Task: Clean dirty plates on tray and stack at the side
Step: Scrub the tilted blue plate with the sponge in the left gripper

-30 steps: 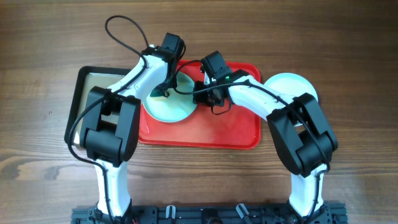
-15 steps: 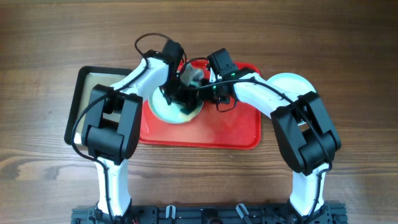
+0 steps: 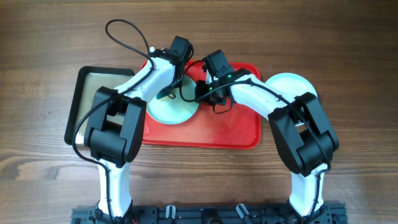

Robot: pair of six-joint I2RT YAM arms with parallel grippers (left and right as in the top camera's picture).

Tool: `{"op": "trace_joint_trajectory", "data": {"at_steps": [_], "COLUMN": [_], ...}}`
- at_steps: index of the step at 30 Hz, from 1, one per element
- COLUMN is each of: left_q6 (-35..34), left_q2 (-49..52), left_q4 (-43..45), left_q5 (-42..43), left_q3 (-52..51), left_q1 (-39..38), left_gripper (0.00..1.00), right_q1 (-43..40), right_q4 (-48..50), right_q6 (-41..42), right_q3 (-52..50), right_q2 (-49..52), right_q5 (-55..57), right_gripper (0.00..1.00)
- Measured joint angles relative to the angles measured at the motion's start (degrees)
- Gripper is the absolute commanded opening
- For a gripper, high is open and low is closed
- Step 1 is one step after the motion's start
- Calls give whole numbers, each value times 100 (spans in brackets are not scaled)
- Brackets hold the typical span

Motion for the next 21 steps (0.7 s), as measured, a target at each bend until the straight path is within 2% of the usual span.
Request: {"op": "trace_joint_trajectory", "data": {"at_steps": [3, 6, 8, 12, 13, 16, 18, 19, 21], "left_q6": [-33, 570, 1381, 3025, 3320, 3762, 3823, 3484, 2317], "left_q2": [37, 31, -35, -94, -68, 2, 13, 13, -50], "left_q4": [-586, -710, -824, -1038, -1019, -717, -433, -168, 400], "left_q5": [-297, 155, 957, 3462, 4004, 4905, 5119, 4988, 4280], "left_q3": [-26, -11, 50, 57, 26, -46, -87, -118, -94], "left_q1": [-2, 57, 225, 356, 328, 289, 282, 278, 146], "left_gripper": [4, 4, 4, 4, 4, 4, 4, 4, 4], "right_q1": [44, 39, 24, 2, 2, 2, -31, -59, -116], "right_q4": [-7, -46, -92, -114, -114, -116, -109, -76, -20], "right_q6": [-2, -22, -24, -44, -44, -44, -46, -37, -17], "right_q3": [0, 0, 0, 0, 0, 0, 0, 0, 0], "right_q2": [0, 0, 0, 0, 0, 0, 0, 0, 0], "right_q5": [-136, -153, -149, -146, -149, -149, -98, -33, 11], "right_gripper": [4, 4, 4, 4, 4, 4, 4, 4, 4]}}
